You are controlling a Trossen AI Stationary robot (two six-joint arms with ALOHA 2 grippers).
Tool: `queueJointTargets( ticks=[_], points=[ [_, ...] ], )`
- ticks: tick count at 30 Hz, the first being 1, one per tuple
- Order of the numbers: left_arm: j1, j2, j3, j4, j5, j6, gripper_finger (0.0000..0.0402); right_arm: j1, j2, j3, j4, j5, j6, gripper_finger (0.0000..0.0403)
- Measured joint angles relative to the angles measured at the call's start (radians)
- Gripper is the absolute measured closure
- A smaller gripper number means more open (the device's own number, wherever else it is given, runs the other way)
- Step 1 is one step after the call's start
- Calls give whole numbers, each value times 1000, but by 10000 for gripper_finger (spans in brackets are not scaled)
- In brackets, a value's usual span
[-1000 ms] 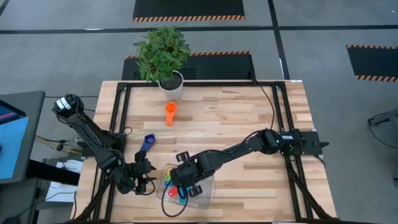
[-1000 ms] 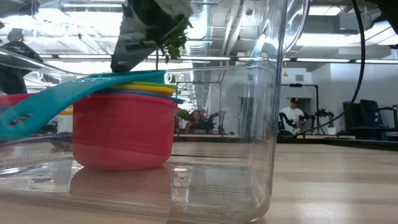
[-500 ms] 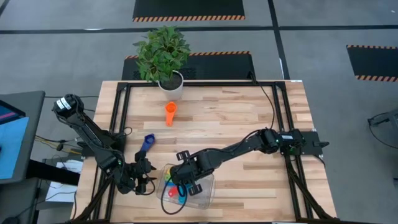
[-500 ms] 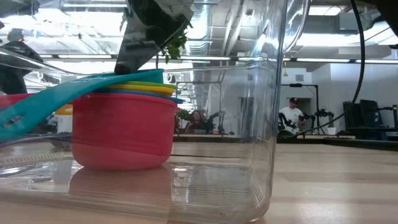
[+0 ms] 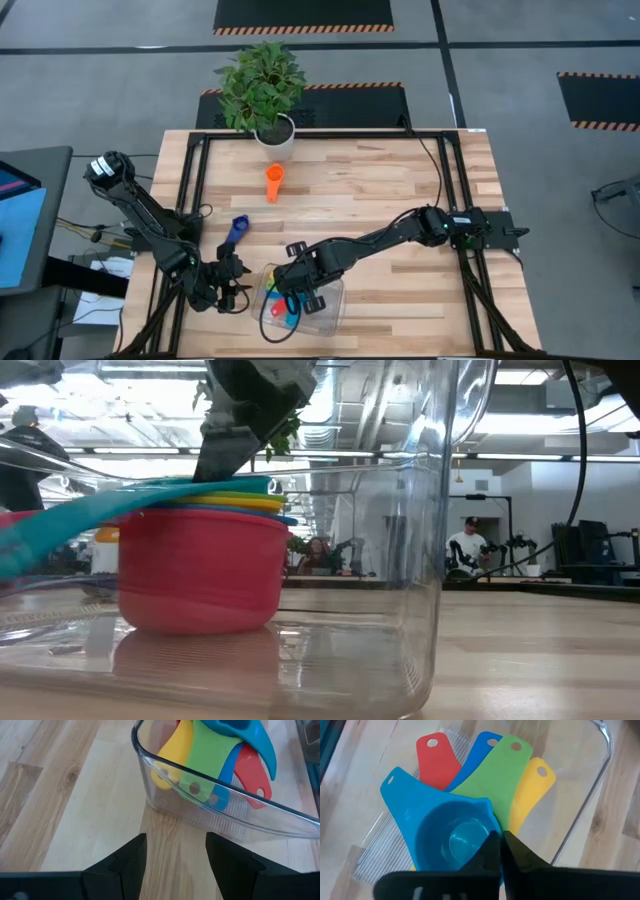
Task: Nest measuring cups in basket
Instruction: Stack the light blue measuring cup on top of the green measuring cup
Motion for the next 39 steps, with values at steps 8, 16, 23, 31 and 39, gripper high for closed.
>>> queueJointTargets(
  ticks=[8,16,23,31,39],
  points=[
    [0,0,0,0,-6,0,210,0,0,0,0,-1,1,396],
    [0,0,0,-1,-7,0,210,1,0,0,0,-2,18,397],
    [0,0,0,-5,-7,0,210,7,1,54,-59,-4,63,395],
    [0,0,0,-10,-7,0,210,11,-19,96,-97,2,103,395],
    [0,0,0,-10,-7,0,210,11,-21,95,-111,53,242,394]
  ],
)
